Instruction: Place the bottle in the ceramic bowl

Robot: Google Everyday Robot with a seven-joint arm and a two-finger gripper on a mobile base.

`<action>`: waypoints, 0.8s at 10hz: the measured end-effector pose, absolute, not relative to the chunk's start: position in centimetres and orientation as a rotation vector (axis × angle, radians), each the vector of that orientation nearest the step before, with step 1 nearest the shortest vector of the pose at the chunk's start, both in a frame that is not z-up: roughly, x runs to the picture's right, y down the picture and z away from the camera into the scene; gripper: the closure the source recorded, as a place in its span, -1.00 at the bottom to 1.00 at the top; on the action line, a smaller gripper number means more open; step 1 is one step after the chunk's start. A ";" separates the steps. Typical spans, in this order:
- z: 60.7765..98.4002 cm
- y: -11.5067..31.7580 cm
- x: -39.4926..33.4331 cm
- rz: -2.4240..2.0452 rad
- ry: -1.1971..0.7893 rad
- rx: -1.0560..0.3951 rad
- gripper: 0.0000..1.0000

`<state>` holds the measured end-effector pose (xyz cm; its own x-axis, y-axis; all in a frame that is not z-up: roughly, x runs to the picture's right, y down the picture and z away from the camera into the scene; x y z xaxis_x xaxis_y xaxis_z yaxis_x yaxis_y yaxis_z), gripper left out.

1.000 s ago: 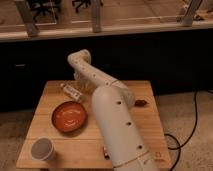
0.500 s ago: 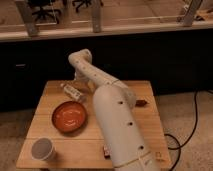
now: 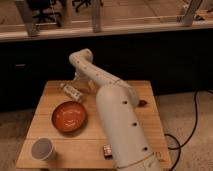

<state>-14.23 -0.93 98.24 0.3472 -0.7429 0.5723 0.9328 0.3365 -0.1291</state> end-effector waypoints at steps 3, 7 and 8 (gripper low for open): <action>97.7 -1.1 -14.3 -1.169 -0.473 -0.457 -0.60; 97.1 -1.1 -14.5 -1.209 -0.517 -0.432 -0.60; 96.9 -1.1 -14.6 -1.221 -0.531 -0.426 -0.60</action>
<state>-14.63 -1.08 96.89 0.2486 -0.7646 0.5946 0.9562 0.2915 -0.0249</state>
